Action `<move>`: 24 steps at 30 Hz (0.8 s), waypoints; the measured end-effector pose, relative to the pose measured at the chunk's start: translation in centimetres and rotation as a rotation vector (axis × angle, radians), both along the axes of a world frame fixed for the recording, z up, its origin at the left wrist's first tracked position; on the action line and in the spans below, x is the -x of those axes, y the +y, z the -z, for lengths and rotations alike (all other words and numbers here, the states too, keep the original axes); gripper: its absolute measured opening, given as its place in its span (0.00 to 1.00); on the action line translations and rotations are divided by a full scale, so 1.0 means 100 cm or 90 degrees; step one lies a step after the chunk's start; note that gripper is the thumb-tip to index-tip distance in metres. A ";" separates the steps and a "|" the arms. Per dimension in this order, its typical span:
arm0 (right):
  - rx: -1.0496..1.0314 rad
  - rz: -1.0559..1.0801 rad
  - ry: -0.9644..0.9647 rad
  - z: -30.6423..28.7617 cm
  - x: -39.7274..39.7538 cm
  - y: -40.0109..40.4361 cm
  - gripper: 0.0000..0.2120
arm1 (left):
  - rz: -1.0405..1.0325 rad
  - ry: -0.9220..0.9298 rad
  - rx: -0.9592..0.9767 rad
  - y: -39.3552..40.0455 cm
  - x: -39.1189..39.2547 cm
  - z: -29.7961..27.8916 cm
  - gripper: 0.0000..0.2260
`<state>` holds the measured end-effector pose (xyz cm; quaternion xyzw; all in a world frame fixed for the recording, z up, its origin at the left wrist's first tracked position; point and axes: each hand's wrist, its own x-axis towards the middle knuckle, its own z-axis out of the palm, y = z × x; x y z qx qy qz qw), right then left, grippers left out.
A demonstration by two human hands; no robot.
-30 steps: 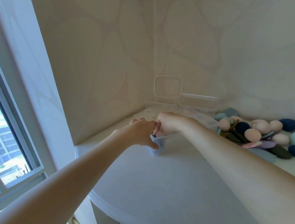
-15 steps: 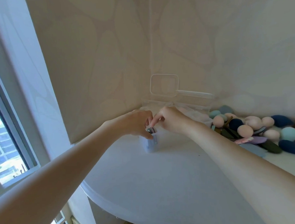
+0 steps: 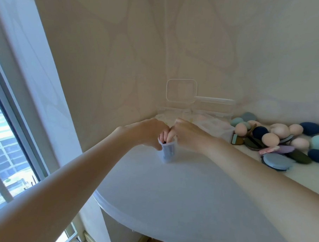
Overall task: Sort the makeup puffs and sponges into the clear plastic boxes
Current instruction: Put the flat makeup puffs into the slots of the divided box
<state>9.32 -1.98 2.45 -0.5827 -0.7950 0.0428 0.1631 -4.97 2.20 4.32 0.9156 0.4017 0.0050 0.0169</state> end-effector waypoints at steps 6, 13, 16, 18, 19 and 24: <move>-0.065 0.104 0.155 -0.021 -0.036 -0.021 0.19 | 0.041 -0.094 -0.039 -0.016 -0.027 -0.014 0.17; 0.090 0.374 -0.091 -0.017 -0.123 -0.054 0.13 | 0.182 -0.103 -0.087 -0.043 -0.111 0.003 0.13; 0.178 0.408 -0.142 -0.004 -0.148 -0.072 0.11 | 0.211 -0.082 -0.066 -0.050 -0.134 0.011 0.12; 0.198 0.414 -0.158 0.005 -0.160 -0.075 0.15 | 0.219 -0.072 -0.043 -0.053 -0.143 0.016 0.12; 0.205 0.417 -0.168 0.008 -0.163 -0.075 0.17 | 0.219 -0.067 -0.035 -0.053 -0.145 0.018 0.12; 0.265 0.399 -0.209 0.003 -0.164 -0.072 0.18 | 0.208 -0.065 -0.016 -0.052 -0.145 0.022 0.10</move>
